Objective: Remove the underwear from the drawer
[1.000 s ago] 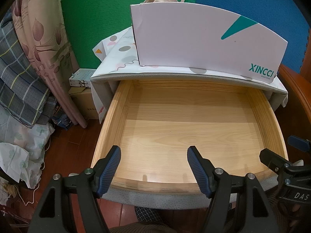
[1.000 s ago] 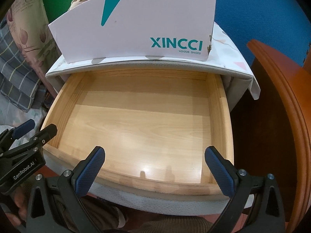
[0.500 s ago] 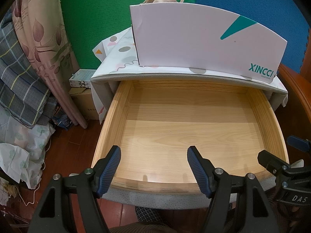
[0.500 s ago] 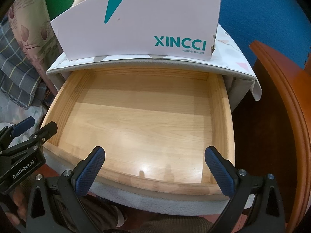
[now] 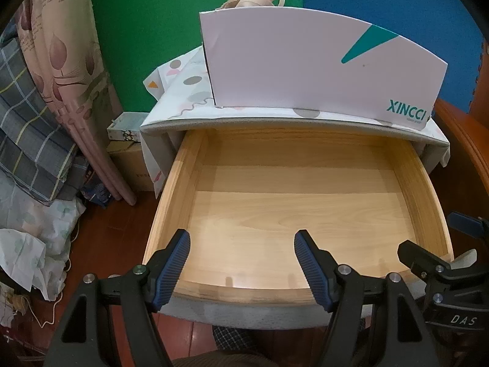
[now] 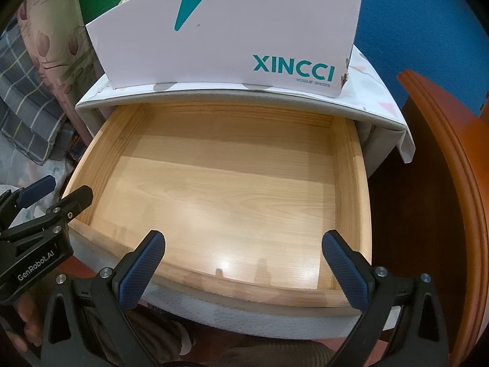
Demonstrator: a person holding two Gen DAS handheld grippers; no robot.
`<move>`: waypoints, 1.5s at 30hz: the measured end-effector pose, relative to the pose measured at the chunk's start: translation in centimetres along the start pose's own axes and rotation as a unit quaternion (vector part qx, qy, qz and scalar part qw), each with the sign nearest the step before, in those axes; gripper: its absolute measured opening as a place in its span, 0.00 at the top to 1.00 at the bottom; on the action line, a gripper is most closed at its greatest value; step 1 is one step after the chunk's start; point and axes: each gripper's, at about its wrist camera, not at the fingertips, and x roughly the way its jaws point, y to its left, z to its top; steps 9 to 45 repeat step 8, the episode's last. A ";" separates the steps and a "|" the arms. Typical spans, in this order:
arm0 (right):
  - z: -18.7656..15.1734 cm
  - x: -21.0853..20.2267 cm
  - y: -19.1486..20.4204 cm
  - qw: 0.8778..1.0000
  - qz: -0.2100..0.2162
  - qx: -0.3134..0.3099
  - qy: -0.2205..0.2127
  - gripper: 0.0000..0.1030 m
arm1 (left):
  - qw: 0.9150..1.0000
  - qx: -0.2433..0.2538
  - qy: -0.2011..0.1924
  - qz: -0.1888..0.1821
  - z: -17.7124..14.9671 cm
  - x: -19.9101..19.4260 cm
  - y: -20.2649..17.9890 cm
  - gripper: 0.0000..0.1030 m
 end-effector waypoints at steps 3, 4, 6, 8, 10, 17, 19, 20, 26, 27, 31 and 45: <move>0.0 0.0 0.0 1.000 0.001 0.000 0.000 0.02 | 1.000 0.000 -0.003 0.003 0.0 -0.1 0.0 0.30; 0.0 0.0 0.0 1.000 0.001 0.000 0.000 0.02 | 1.000 0.001 -0.003 0.002 -0.1 0.0 0.0 0.30; 0.0 0.0 0.0 1.000 0.000 0.000 -0.001 0.02 | 1.000 0.000 -0.002 0.003 -0.1 -0.1 0.0 0.30; 0.1 0.0 0.0 1.000 0.000 0.000 0.000 0.02 | 1.000 0.001 -0.001 0.000 -0.1 0.0 -0.1 0.29; 0.1 0.0 0.0 1.000 0.000 0.000 0.000 0.02 | 1.000 0.001 -0.001 0.000 -0.1 0.0 -0.1 0.29; 0.1 0.0 0.0 1.000 0.000 0.000 0.000 0.02 | 1.000 0.001 -0.001 0.000 -0.1 0.0 -0.1 0.29; 0.1 0.0 0.0 1.000 0.000 0.000 0.000 0.02 | 1.000 0.001 -0.001 0.000 -0.1 0.0 -0.1 0.29; 0.1 0.0 0.0 1.000 0.000 0.000 0.000 0.02 | 1.000 0.001 -0.001 0.000 -0.1 0.0 -0.1 0.29; 0.1 0.0 0.0 1.000 0.000 0.000 0.000 0.02 | 1.000 0.001 -0.001 0.000 -0.1 0.0 -0.1 0.29; 0.1 0.0 0.0 1.000 0.000 0.000 0.000 0.02 | 1.000 0.001 -0.001 0.000 -0.1 0.0 -0.1 0.29; 0.1 0.0 0.0 1.000 0.000 0.000 0.000 0.02 | 1.000 0.001 -0.001 0.000 -0.1 0.0 -0.1 0.29; 0.1 0.0 0.0 1.000 0.000 0.000 0.000 0.02 | 1.000 0.001 -0.001 0.000 -0.1 0.0 -0.1 0.29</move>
